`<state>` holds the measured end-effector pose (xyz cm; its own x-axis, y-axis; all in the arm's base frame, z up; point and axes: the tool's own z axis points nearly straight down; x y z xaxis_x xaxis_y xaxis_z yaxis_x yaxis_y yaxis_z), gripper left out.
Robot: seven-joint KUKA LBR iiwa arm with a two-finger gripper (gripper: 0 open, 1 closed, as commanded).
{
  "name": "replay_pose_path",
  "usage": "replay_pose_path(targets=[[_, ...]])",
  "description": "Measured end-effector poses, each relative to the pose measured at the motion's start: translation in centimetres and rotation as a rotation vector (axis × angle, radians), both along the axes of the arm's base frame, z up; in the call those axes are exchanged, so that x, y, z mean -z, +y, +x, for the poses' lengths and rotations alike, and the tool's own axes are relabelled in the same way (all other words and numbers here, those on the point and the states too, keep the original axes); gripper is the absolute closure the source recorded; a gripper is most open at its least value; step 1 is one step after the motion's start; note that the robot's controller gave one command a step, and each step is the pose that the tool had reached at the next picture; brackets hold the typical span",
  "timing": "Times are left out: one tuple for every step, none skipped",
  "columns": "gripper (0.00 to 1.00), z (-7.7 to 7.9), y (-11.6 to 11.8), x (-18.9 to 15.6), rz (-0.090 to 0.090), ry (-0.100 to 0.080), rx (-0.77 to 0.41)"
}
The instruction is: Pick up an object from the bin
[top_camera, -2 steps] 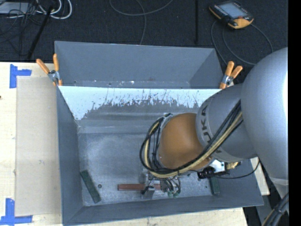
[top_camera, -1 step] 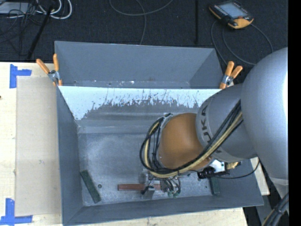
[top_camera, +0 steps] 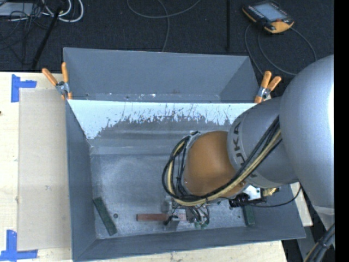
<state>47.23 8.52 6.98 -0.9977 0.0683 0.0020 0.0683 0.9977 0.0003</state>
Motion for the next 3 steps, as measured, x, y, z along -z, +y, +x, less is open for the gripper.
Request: replay_pose_path(targets=[[1.00, -0.2, 0.0, -0.5, -0.001, 0.006, 0.001], [1.00, -0.3, -0.1, -2.3, -0.002, 0.008, 0.001], [1.00, -0.1, -0.1, -3.9, -0.001, 0.002, 0.002]])
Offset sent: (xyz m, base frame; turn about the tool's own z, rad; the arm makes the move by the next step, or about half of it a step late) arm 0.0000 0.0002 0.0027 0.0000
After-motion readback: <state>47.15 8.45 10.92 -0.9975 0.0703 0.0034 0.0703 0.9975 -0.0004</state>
